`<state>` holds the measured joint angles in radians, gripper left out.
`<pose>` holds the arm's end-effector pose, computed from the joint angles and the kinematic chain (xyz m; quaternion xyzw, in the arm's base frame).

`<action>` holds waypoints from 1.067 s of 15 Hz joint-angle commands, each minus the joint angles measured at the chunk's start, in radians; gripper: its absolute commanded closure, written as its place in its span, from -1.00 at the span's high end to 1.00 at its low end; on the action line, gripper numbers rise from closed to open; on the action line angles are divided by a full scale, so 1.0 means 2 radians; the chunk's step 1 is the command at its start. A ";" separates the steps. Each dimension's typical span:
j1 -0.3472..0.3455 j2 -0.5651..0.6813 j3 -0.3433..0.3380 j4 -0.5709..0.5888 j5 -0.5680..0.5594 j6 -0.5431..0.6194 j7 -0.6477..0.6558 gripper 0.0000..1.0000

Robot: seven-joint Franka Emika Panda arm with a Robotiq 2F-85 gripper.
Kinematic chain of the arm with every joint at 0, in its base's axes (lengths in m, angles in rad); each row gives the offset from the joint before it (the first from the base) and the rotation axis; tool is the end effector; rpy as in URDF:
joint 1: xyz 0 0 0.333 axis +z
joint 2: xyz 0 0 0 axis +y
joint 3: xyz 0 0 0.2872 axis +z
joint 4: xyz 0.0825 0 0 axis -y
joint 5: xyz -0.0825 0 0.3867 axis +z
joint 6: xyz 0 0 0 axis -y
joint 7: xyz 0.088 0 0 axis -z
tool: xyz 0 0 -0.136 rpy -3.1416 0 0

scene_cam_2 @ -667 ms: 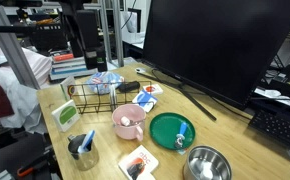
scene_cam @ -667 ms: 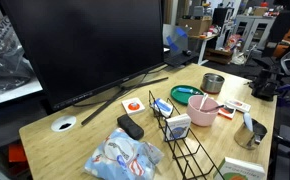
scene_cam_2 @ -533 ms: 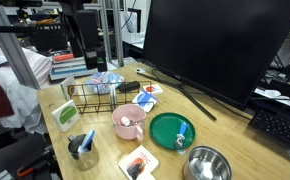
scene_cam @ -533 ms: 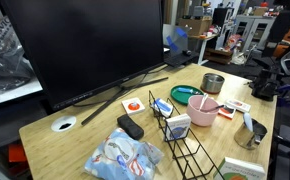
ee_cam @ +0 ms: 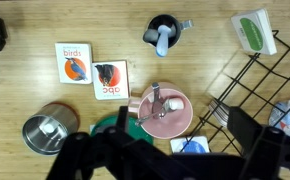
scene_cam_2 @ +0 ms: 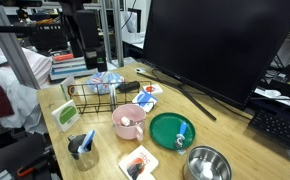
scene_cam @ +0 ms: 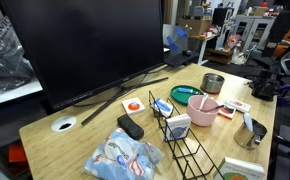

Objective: Move the pink cup closer to the book and silver cup

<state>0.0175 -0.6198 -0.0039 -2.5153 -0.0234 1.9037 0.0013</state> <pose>0.3823 0.0029 0.4343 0.9999 0.0103 0.0042 0.0099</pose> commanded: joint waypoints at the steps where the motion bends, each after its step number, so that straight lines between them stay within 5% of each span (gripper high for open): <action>1: -0.002 0.000 0.002 0.001 0.001 -0.001 -0.001 1.00; 16: -0.006 0.016 -0.001 -0.052 0.029 0.051 0.031 1.00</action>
<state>0.0144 -0.5875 -0.0148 -2.6204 0.0307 2.0072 0.0683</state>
